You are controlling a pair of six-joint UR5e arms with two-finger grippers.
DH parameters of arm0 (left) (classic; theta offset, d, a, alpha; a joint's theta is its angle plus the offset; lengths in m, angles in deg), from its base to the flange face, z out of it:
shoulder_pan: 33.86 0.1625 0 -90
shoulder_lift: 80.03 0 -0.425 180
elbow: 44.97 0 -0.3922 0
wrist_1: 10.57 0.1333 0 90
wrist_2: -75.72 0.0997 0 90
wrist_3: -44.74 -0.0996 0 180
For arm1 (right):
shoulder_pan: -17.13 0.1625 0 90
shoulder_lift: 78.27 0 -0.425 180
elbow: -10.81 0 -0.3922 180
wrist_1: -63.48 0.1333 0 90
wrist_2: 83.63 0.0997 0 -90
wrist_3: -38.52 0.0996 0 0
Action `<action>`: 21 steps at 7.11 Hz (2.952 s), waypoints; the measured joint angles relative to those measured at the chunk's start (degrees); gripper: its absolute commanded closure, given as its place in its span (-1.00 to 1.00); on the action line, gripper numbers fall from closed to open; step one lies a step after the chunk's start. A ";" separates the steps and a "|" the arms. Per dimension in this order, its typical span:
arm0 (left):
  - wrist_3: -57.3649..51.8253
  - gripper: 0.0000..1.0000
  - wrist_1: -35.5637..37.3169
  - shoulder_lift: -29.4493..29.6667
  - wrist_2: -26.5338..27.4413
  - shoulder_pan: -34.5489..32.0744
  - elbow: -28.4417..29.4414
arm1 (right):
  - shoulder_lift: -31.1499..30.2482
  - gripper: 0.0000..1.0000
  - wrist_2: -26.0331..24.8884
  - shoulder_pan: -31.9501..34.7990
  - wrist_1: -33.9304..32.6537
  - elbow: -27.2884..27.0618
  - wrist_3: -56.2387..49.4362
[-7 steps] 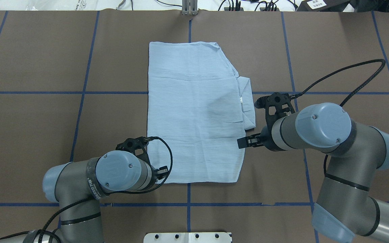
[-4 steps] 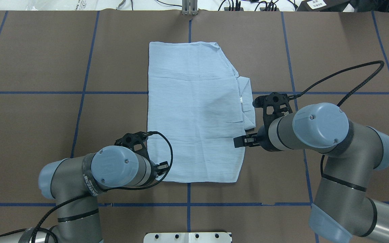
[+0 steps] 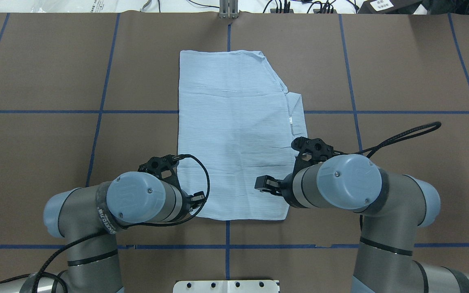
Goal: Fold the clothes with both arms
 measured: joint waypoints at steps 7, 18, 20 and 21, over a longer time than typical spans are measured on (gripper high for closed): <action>0.00 1.00 -0.16 1.00 -0.01 0.17 -0.02 | 5.93 -1.00 -2.78 -4.41 -10.85 6.94 18.99; 0.07 1.00 -0.41 1.27 0.14 0.20 0.23 | 7.59 -1.00 -4.00 -5.59 -10.64 9.74 18.39; 0.01 1.00 -0.45 1.26 0.16 0.20 0.37 | 7.93 -1.00 -4.28 -5.59 -10.57 10.73 18.29; 0.00 1.00 -0.45 1.26 0.16 0.20 0.40 | 8.04 -1.00 -4.29 -5.59 -10.55 11.19 18.28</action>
